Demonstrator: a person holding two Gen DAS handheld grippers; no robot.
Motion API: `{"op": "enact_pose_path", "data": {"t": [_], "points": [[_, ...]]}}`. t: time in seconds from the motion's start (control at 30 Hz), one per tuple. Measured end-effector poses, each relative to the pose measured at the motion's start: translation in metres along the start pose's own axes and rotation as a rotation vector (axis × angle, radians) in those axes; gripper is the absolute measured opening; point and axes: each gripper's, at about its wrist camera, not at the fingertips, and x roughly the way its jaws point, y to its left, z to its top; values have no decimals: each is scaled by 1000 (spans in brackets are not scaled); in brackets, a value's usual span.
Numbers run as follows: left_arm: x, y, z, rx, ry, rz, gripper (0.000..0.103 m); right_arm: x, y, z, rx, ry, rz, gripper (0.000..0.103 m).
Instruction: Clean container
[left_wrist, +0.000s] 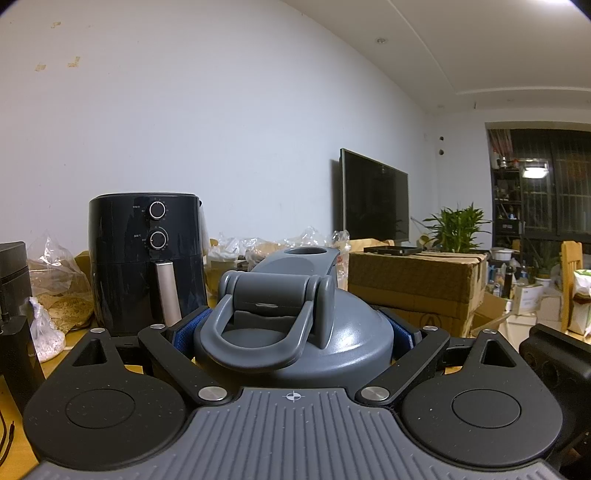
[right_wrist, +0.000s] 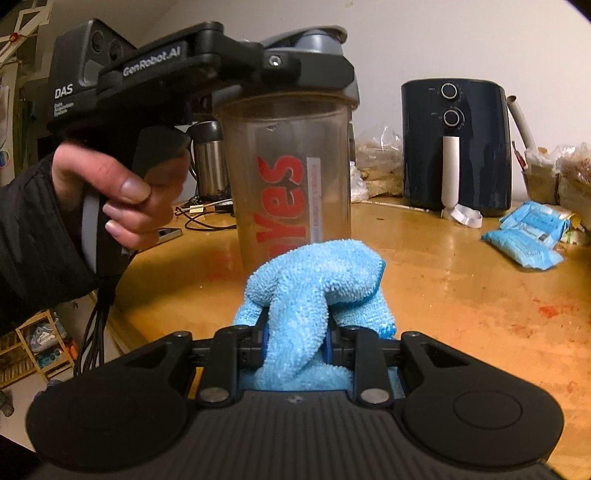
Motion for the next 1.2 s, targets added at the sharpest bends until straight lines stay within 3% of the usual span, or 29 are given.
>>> {"op": "enact_pose_path", "data": {"t": [0.57,1.2], "points": [[0,-1,-1,1,3,0,95,-4,-1,3,6,-17,8,22],[1,0,1,6,11,-1,95,-37,8,36,-15,-224,-2,24]]}}
